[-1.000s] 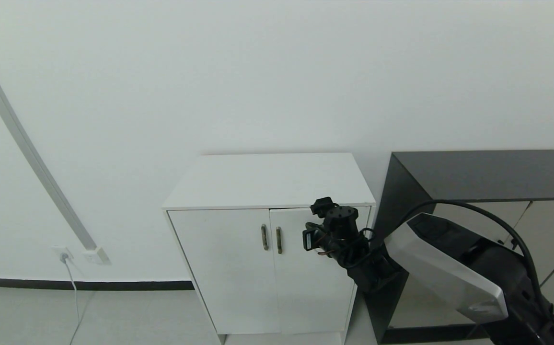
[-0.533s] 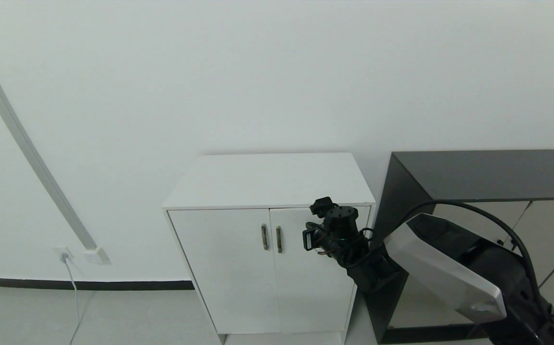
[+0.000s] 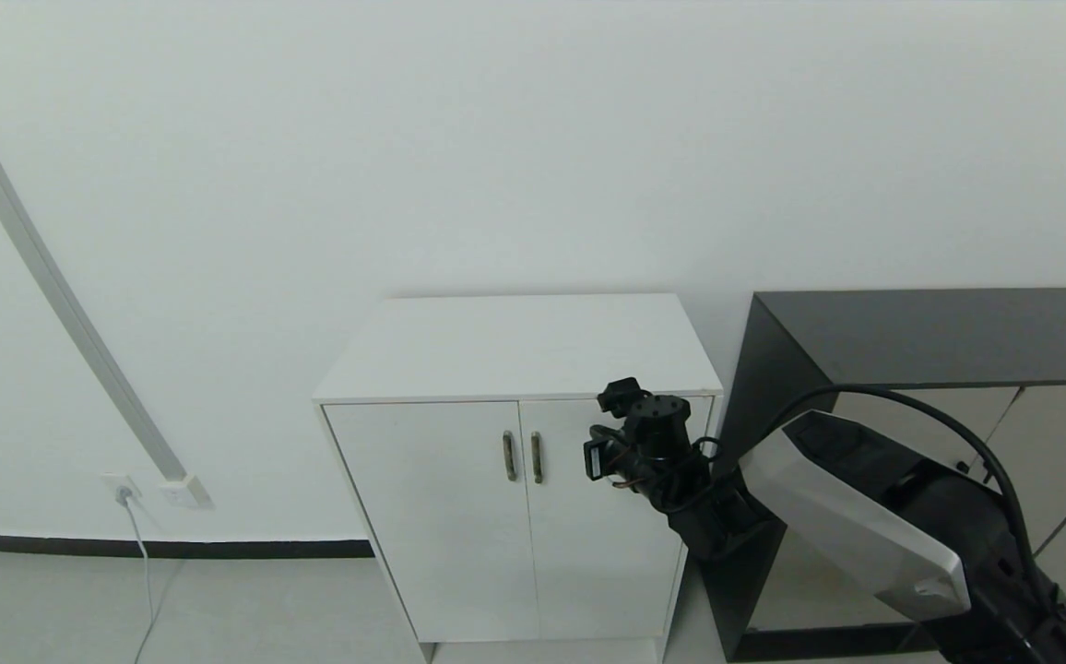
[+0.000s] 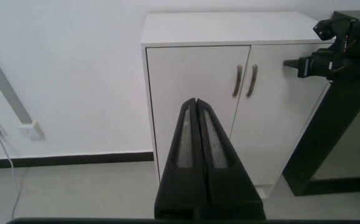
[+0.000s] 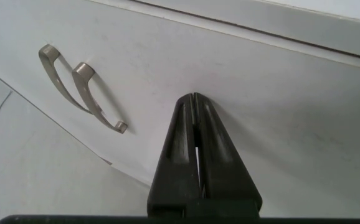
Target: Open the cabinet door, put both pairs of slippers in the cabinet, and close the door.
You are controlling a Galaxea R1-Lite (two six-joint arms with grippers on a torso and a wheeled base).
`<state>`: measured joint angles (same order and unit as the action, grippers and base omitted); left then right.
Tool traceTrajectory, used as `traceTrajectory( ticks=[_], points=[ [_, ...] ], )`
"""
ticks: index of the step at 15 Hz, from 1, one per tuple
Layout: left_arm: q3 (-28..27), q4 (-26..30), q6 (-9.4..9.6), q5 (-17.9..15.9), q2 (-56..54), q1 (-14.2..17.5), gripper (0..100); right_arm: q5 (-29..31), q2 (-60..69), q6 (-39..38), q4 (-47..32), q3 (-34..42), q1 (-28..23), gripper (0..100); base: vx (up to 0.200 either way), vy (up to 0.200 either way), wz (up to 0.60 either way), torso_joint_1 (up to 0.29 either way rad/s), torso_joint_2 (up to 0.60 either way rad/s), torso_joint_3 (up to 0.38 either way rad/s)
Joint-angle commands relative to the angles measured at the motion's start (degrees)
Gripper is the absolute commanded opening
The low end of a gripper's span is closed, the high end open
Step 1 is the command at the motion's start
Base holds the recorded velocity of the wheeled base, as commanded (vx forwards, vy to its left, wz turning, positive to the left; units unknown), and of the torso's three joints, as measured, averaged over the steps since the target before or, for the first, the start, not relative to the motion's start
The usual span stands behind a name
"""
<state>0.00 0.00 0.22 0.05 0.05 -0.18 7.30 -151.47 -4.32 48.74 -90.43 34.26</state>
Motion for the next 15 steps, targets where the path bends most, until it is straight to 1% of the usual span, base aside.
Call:
traceTrajectory(
  ticks=[1,13,15],
  points=[
    [0.0,0.0,0.04,0.04,0.04,0.01,0,-0.01,-0.06,0.01,0.04,-0.1,0.02,0,0.0,0.0,0.0,0.0,0.0,0.0],
    [0.0,0.0,0.04,0.04,0.04,0.01,0,-0.01,-0.41,0.36,0.04,-1.59,-0.33,0,0.0,0.0,0.0,0.0,0.0,0.0],
    [0.0,0.09,0.04,-0.05,0.04,0.01,0,-0.01,0.21,0.27,0.39,-0.54,-0.24,0,0.0,0.0,0.0,0.0,0.0,0.0]
  ],
)
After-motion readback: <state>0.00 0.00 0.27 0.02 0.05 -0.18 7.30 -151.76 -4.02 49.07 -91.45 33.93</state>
